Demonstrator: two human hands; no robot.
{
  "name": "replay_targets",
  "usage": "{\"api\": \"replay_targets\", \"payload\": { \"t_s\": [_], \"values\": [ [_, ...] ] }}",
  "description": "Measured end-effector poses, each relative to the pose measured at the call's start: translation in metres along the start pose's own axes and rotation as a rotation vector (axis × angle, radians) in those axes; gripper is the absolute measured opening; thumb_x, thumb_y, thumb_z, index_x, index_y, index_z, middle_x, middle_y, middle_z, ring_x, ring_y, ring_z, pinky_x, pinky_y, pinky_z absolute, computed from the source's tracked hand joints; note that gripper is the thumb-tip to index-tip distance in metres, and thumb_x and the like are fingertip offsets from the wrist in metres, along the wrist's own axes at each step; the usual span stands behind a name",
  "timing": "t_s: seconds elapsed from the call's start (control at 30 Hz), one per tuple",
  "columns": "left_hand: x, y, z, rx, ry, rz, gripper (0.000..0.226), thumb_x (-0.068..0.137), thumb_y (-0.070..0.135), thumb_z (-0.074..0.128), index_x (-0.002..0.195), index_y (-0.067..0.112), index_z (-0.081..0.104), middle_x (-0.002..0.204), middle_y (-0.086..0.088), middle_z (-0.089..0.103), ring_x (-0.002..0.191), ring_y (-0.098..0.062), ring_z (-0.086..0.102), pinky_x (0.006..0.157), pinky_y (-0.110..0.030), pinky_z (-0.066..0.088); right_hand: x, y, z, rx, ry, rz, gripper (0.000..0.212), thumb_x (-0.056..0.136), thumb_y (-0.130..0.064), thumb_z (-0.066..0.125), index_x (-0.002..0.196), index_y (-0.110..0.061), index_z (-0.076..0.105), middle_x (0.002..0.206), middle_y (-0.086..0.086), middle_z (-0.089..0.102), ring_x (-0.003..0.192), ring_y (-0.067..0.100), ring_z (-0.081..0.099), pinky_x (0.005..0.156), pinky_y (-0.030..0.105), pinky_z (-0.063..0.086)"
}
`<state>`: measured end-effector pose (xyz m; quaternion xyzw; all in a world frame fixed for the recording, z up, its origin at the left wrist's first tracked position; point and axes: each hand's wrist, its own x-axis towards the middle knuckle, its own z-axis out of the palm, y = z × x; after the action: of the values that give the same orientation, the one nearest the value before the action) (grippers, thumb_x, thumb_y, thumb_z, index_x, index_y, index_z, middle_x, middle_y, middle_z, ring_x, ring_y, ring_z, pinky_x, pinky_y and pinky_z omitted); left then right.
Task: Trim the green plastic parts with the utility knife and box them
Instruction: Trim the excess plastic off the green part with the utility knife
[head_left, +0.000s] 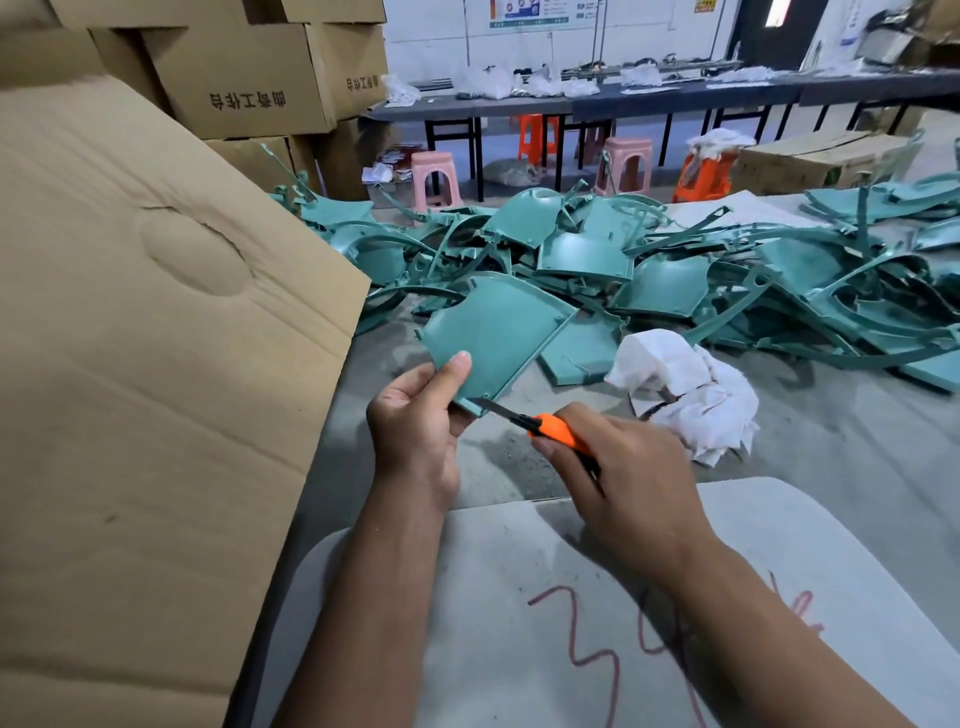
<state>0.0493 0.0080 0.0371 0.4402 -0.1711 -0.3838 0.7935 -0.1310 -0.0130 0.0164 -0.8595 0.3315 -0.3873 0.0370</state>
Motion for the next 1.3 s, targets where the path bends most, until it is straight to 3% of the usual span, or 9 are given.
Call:
{"api": "replay_targets", "payload": {
  "t_s": [0.27,0.5,0.57,0.67,0.77,0.93,1.1,1.17,1.3],
  "values": [
    [-0.003,-0.003,0.0,0.023,-0.007,-0.041,0.005,0.09,-0.004,0.069,0.087,-0.001,0.073,0.081,-0.013,0.077,0.07,-0.02,0.074,0.057,-0.026,0.058,0.004,0.025,-0.005,-0.088,0.177,0.35,0.041,0.103,-0.047,0.048,0.079,-0.014,0.049,0.059,-0.002,0.047,0.054,0.032,0.047,0.05,0.039,0.04],
    [-0.005,-0.007,0.0,0.114,-0.034,0.044,0.016,0.086,-0.001,0.074,0.073,0.007,0.079,0.084,-0.014,0.078,0.072,-0.023,0.074,0.062,-0.031,0.061,-0.001,0.012,0.002,-0.082,-0.037,0.094,0.039,0.105,-0.054,0.039,0.082,-0.023,0.046,0.062,-0.012,0.044,0.055,0.021,0.046,0.052,0.04,0.042],
    [-0.004,-0.002,-0.005,0.102,-0.088,0.026,0.002,0.081,0.003,0.077,0.08,0.004,0.078,0.089,-0.017,0.077,0.079,-0.026,0.075,0.066,-0.033,0.062,0.002,0.021,0.0,-0.086,0.042,0.171,0.039,0.106,-0.05,0.042,0.082,-0.021,0.049,0.061,-0.009,0.049,0.055,0.024,0.048,0.051,0.039,0.042],
    [-0.002,0.004,-0.015,0.117,-0.172,0.021,0.023,0.073,0.013,0.075,0.093,0.0,0.076,0.097,-0.018,0.077,0.085,-0.027,0.075,0.072,-0.035,0.063,0.002,0.041,-0.008,-0.111,0.156,0.308,0.034,0.103,-0.044,0.053,0.081,-0.018,0.05,0.061,0.0,0.052,0.058,0.032,0.048,0.051,0.04,0.04],
    [-0.004,0.012,-0.021,0.098,-0.309,0.012,0.021,0.077,0.013,0.069,0.093,0.005,0.08,0.102,-0.016,0.077,0.09,-0.024,0.075,0.079,-0.036,0.064,0.003,0.06,-0.015,-0.113,0.144,0.457,0.036,0.103,-0.046,0.051,0.079,-0.019,0.048,0.062,0.001,0.052,0.062,0.035,0.052,0.054,0.04,0.039],
    [-0.001,0.013,-0.026,0.228,-0.199,0.016,0.026,0.086,0.01,0.069,0.111,0.004,0.075,0.11,-0.016,0.076,0.102,-0.027,0.07,0.096,-0.044,0.054,0.002,0.058,-0.024,0.142,0.282,0.258,0.039,0.105,-0.042,0.048,0.077,-0.015,0.052,0.061,-0.006,0.046,0.059,0.018,0.045,0.055,0.039,0.035],
    [0.004,0.016,-0.035,0.231,-0.3,-0.1,0.02,0.084,0.011,0.066,0.098,0.012,0.081,0.103,-0.007,0.078,0.088,-0.015,0.074,0.072,-0.026,0.059,0.002,0.042,-0.017,0.236,0.136,0.053,0.042,0.106,-0.045,0.047,0.076,-0.016,0.042,0.057,-0.011,0.034,0.053,0.014,0.039,0.051,0.032,0.032],
    [0.007,0.019,-0.043,0.216,-0.344,-0.113,0.025,0.078,0.014,0.067,0.098,0.012,0.082,0.104,-0.008,0.078,0.088,-0.016,0.075,0.071,-0.025,0.06,0.004,0.043,-0.015,0.188,0.146,0.151,0.042,0.104,-0.046,0.048,0.075,-0.016,0.042,0.056,-0.01,0.035,0.053,0.019,0.04,0.051,0.039,0.033],
    [0.01,0.027,-0.052,0.122,-0.373,-0.099,0.042,0.083,0.017,0.067,0.122,0.002,0.071,0.116,-0.014,0.073,0.097,-0.02,0.069,0.077,-0.023,0.058,0.003,0.053,-0.017,-0.025,0.146,0.379,0.037,0.106,-0.045,0.047,0.077,-0.023,0.044,0.057,-0.009,0.041,0.059,0.029,0.044,0.054,0.036,0.026]
  ]
}}
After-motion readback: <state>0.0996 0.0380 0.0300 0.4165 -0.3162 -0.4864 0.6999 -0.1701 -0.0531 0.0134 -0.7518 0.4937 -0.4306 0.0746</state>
